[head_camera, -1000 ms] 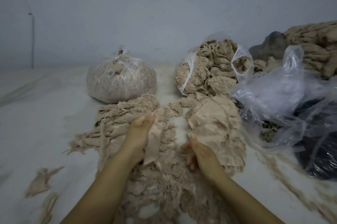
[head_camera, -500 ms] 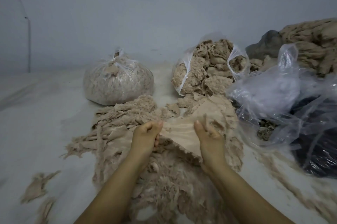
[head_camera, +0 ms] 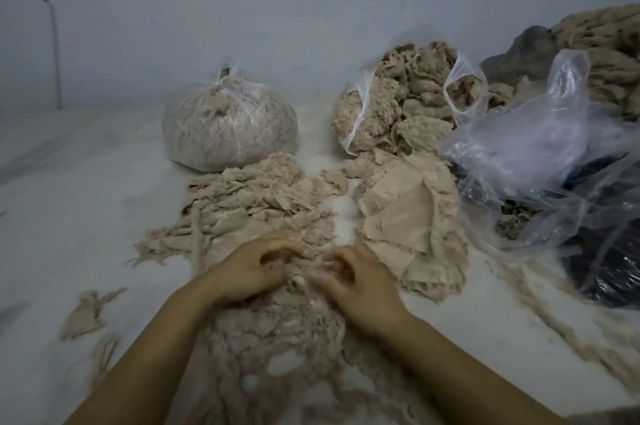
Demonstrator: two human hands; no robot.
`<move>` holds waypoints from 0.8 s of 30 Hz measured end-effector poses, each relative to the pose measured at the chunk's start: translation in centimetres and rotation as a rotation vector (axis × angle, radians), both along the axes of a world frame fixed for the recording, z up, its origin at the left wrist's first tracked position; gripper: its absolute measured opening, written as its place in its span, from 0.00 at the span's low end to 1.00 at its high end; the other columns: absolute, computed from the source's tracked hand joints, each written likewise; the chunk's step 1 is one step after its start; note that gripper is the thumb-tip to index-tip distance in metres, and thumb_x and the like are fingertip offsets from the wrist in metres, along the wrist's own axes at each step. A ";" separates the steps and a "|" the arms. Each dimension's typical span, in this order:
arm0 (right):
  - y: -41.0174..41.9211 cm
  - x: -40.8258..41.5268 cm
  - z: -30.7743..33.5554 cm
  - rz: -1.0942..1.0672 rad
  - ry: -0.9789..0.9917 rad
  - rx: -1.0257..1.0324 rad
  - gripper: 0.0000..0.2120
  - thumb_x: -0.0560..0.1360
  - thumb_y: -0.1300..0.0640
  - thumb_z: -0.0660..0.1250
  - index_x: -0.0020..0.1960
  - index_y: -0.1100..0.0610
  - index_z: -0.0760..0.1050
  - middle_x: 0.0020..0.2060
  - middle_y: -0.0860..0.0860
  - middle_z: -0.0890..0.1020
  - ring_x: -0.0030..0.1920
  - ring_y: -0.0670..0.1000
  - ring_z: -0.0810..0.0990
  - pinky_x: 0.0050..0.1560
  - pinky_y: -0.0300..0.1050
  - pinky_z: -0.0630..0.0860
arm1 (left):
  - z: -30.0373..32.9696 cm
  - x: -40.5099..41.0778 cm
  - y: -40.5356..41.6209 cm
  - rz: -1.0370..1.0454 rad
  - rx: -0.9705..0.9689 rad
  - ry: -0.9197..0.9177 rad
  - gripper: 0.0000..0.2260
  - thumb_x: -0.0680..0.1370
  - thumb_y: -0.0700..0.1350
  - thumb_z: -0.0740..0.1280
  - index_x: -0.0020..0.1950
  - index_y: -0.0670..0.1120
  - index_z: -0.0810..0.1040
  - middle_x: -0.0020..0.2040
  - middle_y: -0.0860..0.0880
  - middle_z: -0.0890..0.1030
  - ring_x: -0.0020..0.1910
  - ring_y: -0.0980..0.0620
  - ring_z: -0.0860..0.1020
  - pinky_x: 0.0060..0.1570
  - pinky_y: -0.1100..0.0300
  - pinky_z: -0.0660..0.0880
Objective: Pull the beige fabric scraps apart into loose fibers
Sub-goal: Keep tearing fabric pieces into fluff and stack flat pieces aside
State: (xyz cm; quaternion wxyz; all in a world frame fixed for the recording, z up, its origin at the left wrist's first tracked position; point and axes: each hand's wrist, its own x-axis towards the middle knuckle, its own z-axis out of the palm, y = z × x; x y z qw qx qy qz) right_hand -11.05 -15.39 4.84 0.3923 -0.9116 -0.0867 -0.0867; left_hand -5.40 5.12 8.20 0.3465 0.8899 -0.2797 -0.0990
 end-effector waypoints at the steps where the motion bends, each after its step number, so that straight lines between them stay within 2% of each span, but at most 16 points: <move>1: 0.8 0.1 -0.6 0.043 0.044 -0.051 0.17 0.72 0.38 0.66 0.52 0.48 0.75 0.47 0.44 0.74 0.49 0.45 0.71 0.50 0.40 0.71 | -0.3 -0.1 0.5 -0.006 0.104 -0.037 0.17 0.74 0.47 0.71 0.59 0.61 0.74 0.61 0.60 0.72 0.61 0.66 0.69 0.60 0.73 0.64; 2: 1.4 0.2 -1.0 0.056 0.044 -0.074 0.16 0.73 0.40 0.66 0.50 0.52 0.76 0.46 0.47 0.75 0.48 0.47 0.72 0.48 0.42 0.70 | -0.7 -0.1 0.9 0.011 0.225 -0.101 0.19 0.74 0.49 0.71 0.63 0.58 0.73 0.62 0.58 0.71 0.62 0.62 0.68 0.63 0.68 0.64; 4: 1.5 0.6 -1.4 0.005 -0.004 0.051 0.11 0.78 0.51 0.65 0.42 0.57 0.72 0.37 0.50 0.74 0.40 0.50 0.72 0.41 0.43 0.66 | -1.6 0.1 1.7 0.115 0.319 -0.207 0.18 0.75 0.43 0.69 0.64 0.49 0.75 0.61 0.50 0.73 0.62 0.53 0.70 0.61 0.63 0.65; 6: 0.6 1.0 -1.0 -0.133 -0.010 0.224 0.14 0.79 0.54 0.62 0.37 0.55 0.63 0.31 0.48 0.68 0.33 0.47 0.67 0.34 0.39 0.63 | -2.0 0.1 2.2 0.283 0.192 -0.242 0.14 0.74 0.37 0.67 0.59 0.46 0.79 0.57 0.48 0.77 0.57 0.52 0.74 0.53 0.67 0.65; 9: -0.4 1.4 -0.1 -0.200 0.031 0.386 0.14 0.81 0.53 0.60 0.37 0.53 0.62 0.30 0.48 0.67 0.31 0.46 0.66 0.34 0.41 0.63 | -1.8 0.2 2.5 0.483 -0.062 -0.193 0.03 0.74 0.43 0.71 0.46 0.50 0.81 0.47 0.55 0.79 0.46 0.61 0.74 0.40 0.77 0.64; 11: -0.4 1.3 0.0 -0.201 0.038 0.459 0.14 0.81 0.53 0.59 0.38 0.53 0.64 0.29 0.47 0.67 0.30 0.46 0.66 0.35 0.44 0.64 | -1.4 0.5 2.3 0.543 -0.147 -0.207 0.04 0.74 0.43 0.71 0.42 0.52 0.80 0.45 0.57 0.79 0.45 0.59 0.74 0.40 0.75 0.65; 13: -0.3 0.8 0.2 -0.200 0.025 0.535 0.13 0.80 0.52 0.61 0.38 0.53 0.66 0.27 0.46 0.69 0.28 0.44 0.68 0.35 0.44 0.67 | -1.0 0.7 2.0 0.597 -0.212 -0.214 0.06 0.75 0.41 0.69 0.45 0.53 0.79 0.50 0.56 0.78 0.50 0.58 0.73 0.47 0.68 0.66; 15: -0.4 0.1 0.1 -0.170 0.002 0.531 0.12 0.79 0.52 0.64 0.37 0.54 0.71 0.27 0.46 0.74 0.30 0.45 0.73 0.37 0.44 0.71 | -0.6 0.9 1.6 0.643 -0.261 -0.222 0.09 0.76 0.39 0.65 0.49 0.52 0.79 0.55 0.53 0.76 0.53 0.56 0.72 0.51 0.62 0.67; 17: -0.9 -0.7 -0.3 -0.095 -0.007 0.434 0.12 0.78 0.52 0.65 0.35 0.52 0.74 0.30 0.45 0.78 0.33 0.45 0.77 0.39 0.40 0.73 | -0.5 0.9 1.4 0.638 -0.291 -0.219 0.13 0.75 0.35 0.62 0.53 0.50 0.79 0.57 0.51 0.75 0.55 0.53 0.73 0.53 0.61 0.68; 19: -1.3 -1.8 -0.7 0.013 0.003 0.334 0.19 0.77 0.50 0.65 0.29 0.51 0.67 0.24 0.44 0.72 0.27 0.42 0.71 0.32 0.34 0.67 | -0.5 0.8 1.5 0.584 -0.269 -0.234 0.16 0.73 0.32 0.62 0.53 0.49 0.79 0.57 0.50 0.73 0.55 0.54 0.71 0.53 0.66 0.66; 20: -1.5 -2.3 -0.9 0.051 0.017 0.314 0.22 0.77 0.48 0.64 0.27 0.51 0.62 0.21 0.44 0.67 0.24 0.42 0.66 0.29 0.33 0.63 | -0.6 0.7 1.6 0.573 -0.272 -0.223 0.16 0.73 0.32 0.62 0.54 0.49 0.80 0.57 0.49 0.74 0.55 0.53 0.72 0.53 0.64 0.67; 22: -2.0 -3.0 -1.0 0.054 0.050 0.313 0.23 0.75 0.43 0.61 0.27 0.50 0.56 0.20 0.44 0.60 0.22 0.42 0.60 0.27 0.34 0.60 | -0.7 0.4 2.2 0.618 -0.354 -0.131 0.16 0.75 0.32 0.59 0.56 0.46 0.80 0.53 0.46 0.79 0.47 0.43 0.77 0.46 0.56 0.73; 23: -2.2 -3.3 -1.0 0.040 0.059 0.304 0.23 0.74 0.42 0.60 0.26 0.50 0.56 0.20 0.45 0.60 0.22 0.42 0.60 0.28 0.35 0.60 | -0.8 0.3 2.5 0.644 -0.411 -0.091 0.16 0.75 0.32 0.58 0.56 0.45 0.80 0.50 0.42 0.81 0.44 0.38 0.78 0.42 0.54 0.74; 24: -2.4 -3.6 -1.2 0.027 0.053 0.279 0.23 0.74 0.42 0.61 0.26 0.50 0.57 0.20 0.45 0.61 0.22 0.42 0.61 0.29 0.36 0.62 | -0.7 0.1 2.9 0.659 -0.451 -0.076 0.16 0.76 0.32 0.57 0.56 0.45 0.80 0.49 0.38 0.81 0.44 0.34 0.78 0.42 0.52 0.74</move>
